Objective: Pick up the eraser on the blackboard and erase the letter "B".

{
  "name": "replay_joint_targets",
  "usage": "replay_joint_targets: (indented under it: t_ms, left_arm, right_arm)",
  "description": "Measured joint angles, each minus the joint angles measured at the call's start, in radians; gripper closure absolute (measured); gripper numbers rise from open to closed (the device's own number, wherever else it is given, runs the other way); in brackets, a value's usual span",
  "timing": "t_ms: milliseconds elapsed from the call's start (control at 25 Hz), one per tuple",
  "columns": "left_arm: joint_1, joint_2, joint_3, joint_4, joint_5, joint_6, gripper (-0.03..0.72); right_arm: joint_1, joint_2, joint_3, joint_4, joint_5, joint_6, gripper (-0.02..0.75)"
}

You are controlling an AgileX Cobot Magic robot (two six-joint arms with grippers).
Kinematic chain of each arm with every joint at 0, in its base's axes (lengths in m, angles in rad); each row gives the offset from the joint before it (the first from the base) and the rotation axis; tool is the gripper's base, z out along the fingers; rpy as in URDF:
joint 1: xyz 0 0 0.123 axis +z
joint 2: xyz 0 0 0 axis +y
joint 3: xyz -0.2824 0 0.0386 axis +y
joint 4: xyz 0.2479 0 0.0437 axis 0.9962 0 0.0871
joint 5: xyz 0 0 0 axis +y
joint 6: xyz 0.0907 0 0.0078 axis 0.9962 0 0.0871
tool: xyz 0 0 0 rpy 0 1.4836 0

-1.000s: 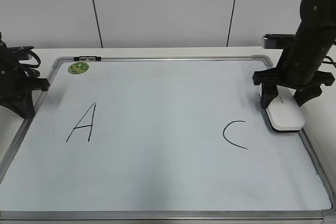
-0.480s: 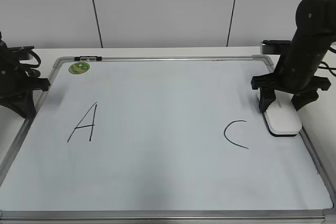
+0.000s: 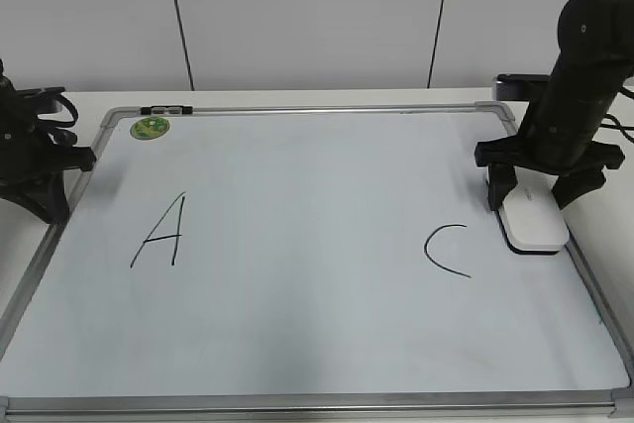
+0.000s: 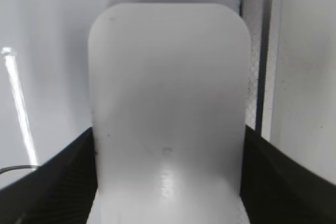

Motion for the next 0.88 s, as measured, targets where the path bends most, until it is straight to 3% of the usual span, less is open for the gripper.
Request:
replay_joint_targets:
  t_ms: [160, 400, 720, 880]
  left_arm:
    - [0.0, 0.0, 0.0, 0.0, 0.0, 0.001, 0.661]
    - [0.0, 0.0, 0.0, 0.006, 0.0, 0.002, 0.615]
    - [-0.002, -0.102, 0.002, 0.056, 0.002, 0.002, 0.186]
    - [-0.002, -0.166, 0.002, 0.064, 0.005, 0.002, 0.125]
  right_arm:
    - [0.0, 0.002, -0.002, -0.002, 0.02, 0.002, 0.085]
    - [0.0, 0.009, -0.062, -0.002, 0.101, 0.004, 0.077]
    - [0.0, 0.009, -0.165, -0.015, 0.216, 0.004, 0.076]
    - [0.0, 0.005, -0.165, -0.025, 0.258, 0.004, 0.079]
